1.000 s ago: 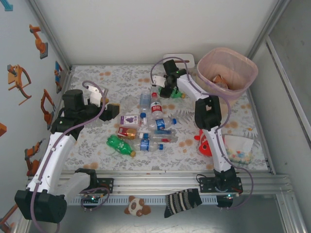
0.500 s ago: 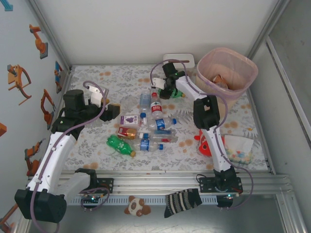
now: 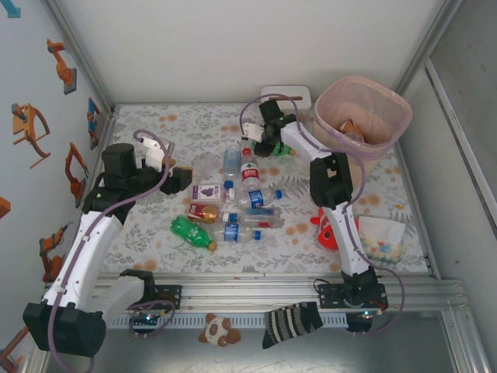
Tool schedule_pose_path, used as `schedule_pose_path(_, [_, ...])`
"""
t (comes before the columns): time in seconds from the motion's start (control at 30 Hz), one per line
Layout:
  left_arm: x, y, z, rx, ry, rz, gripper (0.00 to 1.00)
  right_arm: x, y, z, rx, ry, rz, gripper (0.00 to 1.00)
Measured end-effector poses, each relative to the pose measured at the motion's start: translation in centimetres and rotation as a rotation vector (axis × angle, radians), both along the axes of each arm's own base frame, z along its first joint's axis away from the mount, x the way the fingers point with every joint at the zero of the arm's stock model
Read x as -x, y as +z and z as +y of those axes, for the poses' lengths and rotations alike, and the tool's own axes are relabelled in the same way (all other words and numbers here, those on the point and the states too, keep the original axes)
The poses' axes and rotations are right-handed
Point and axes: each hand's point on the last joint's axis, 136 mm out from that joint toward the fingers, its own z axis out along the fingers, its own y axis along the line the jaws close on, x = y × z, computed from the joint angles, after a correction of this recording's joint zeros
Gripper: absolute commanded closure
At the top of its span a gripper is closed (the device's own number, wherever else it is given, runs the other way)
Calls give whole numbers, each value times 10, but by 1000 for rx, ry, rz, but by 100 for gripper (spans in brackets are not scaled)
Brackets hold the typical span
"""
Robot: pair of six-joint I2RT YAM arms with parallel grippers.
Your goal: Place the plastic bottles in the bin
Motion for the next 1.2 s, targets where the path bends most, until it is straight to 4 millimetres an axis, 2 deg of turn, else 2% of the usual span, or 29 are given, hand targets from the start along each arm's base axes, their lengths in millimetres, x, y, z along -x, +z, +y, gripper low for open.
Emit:
schedule_pose_path(0.07, [0,0,0,0,0,0,27,1,13,2,-19,-9,-12,46])
schedule_pose_path(0.17, [0,0,0,0,0,0,27,3,44,5,-65,-26,-36,47])
schedule_pose_path(0.47, [1,0,-1,-1,-5,-1,27,16,167,11,-279,-85,-143,47])
schedule_pose_path(0.87, [1,0,-1,-1,-5,0,27,49,292,17,-563,-99,-226,47])
schedule_pose_path(1.07, [0,0,-1,-4,0,-1,27,70,360,4,-665,-93,-331,47])
schedule_pose_path(1.2, [0,0,0,-5,2,-1,27,78,403,-22,-734,-134,-403,47])
